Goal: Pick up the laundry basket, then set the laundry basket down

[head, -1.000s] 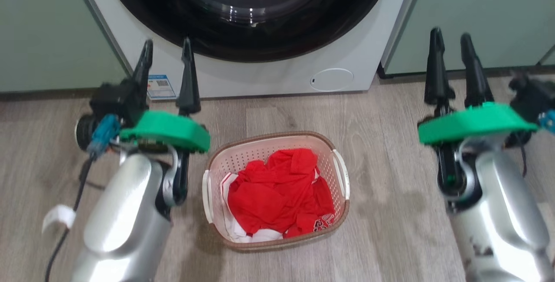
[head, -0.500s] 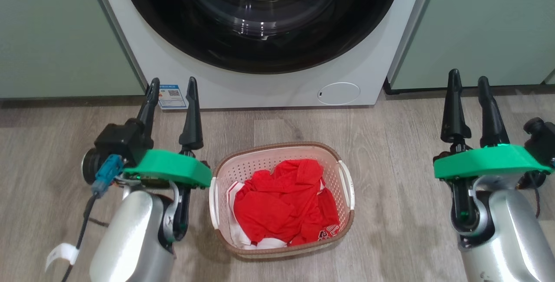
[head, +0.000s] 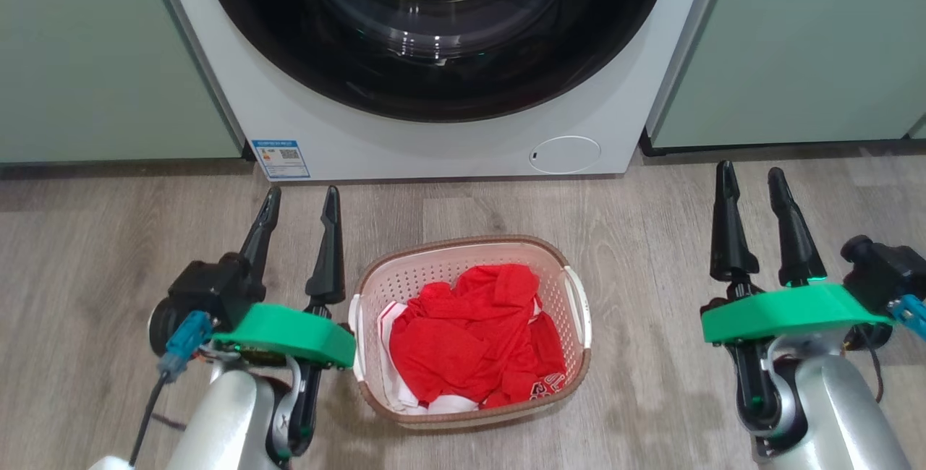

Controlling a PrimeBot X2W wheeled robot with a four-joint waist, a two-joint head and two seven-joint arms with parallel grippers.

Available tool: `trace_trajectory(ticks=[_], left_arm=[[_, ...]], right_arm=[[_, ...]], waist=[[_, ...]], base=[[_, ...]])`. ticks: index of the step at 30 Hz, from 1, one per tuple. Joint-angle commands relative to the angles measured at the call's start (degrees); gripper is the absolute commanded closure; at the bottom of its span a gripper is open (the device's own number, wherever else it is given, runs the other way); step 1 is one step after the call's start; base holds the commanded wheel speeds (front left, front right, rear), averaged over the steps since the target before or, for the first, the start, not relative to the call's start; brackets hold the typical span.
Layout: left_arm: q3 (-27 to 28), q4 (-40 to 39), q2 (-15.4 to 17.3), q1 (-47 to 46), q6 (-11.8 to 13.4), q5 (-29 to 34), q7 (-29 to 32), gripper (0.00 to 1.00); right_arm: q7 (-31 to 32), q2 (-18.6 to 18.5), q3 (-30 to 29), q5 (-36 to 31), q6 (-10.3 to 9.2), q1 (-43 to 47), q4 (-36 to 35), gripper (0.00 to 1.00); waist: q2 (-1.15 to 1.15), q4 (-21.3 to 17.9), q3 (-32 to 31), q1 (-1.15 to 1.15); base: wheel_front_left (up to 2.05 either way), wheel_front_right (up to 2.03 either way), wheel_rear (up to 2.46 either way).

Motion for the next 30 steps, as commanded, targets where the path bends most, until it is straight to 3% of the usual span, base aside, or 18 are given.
trace_trajectory(ticks=[1,30], left_arm=[[2.0,-2.1,0.0,-2.1,-0.2,-0.3,-0.4,0.00],[0.9,-2.4,-0.1,-3.1,0.8,-1.6,-0.4,0.00]], right_arm=[[-0.7,0.3,1.3,-0.1,0.41,-1.3,-2.2,0.00],[-0.7,0.3,1.0,-0.4,0.41,-1.8,-1.9,0.00]], waist=[[0.00,-0.1,0.1,0.00],[0.00,-0.2,0.6,0.00]], base=[[0.00,0.00,0.00],[0.00,0.00,0.00]])
